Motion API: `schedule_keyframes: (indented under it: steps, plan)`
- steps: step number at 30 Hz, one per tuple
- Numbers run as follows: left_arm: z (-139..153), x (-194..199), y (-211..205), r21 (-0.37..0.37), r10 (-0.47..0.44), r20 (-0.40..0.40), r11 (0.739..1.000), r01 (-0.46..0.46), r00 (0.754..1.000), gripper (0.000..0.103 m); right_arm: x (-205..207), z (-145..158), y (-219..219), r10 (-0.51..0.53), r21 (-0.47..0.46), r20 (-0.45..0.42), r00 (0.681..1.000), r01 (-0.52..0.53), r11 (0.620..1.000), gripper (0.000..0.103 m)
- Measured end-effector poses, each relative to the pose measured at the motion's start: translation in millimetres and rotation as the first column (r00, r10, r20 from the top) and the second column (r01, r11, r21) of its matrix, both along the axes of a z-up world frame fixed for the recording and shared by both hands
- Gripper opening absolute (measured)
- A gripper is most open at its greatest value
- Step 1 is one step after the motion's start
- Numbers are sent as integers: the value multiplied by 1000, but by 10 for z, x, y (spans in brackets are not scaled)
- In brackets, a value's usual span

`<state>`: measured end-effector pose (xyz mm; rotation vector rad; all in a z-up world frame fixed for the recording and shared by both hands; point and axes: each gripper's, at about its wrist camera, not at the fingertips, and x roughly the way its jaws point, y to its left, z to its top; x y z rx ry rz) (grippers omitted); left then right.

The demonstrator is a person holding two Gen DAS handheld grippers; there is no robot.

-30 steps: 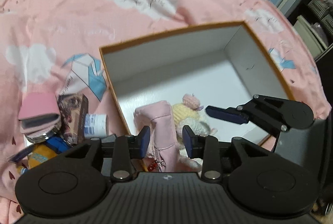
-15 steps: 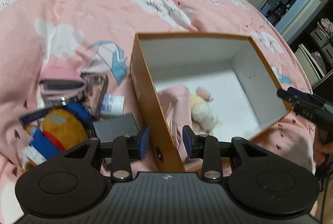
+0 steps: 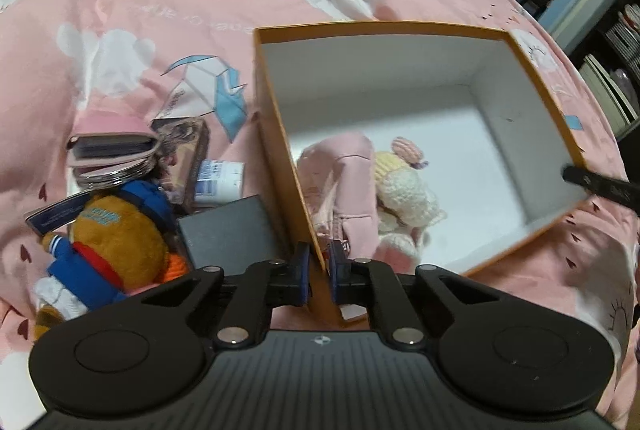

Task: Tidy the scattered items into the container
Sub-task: 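Move both open grippers back to the remaining items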

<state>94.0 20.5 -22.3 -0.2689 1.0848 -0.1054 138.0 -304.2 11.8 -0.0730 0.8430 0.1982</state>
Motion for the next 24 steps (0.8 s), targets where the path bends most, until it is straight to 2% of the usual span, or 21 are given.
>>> schedule_keyframes:
  steps: [4, 7, 11, 14, 16, 18, 21, 23, 24]
  plan:
    - [-3, 39, 156, -21, 27, -12, 999, -27, 1000, 8, -233, 92, 85, 8, -18, -13, 1000, -8, 1000, 9]
    - [-15, 73, 205, -54, 27, -15, 998, -28, 1000, 8, -294, 52, 94, 5, -24, -22, 1000, -6, 1000, 9]
    - [11, 37, 110, -10, -1, 11, 1000, 1, 1000, 9, -244, -77, 34, -26, -21, -46, 999, 25, 999, 9]
    - [35, 9, 89, 5, -10, 19, 1000, 10, 1000, 10, -286, -49, 19, -22, -16, -29, 999, 21, 1000, 9]
    - [111, -43, 98, 15, -14, 37, 1000, 14, 999, 10, -334, -15, 32, -16, -27, 0, 1000, 16, 1000, 9]
    - [220, -116, 130, 41, -15, 66, 999, 13, 998, 18, -408, 66, 50, -21, -47, 44, 999, 23, 999, 11]
    - [363, -250, 231, 90, -1, 78, 996, -6, 997, 18, -559, 240, 114, -11, -71, 139, 990, 21, 997, 14]
    - [440, -348, 327, 108, 14, 72, 994, -21, 997, 18, -661, 352, 196, 13, -69, 188, 982, 0, 998, 18]
    - [470, -399, 379, 114, 24, 68, 993, -32, 997, 18, -713, 401, 251, 32, -59, 206, 978, -20, 998, 26]
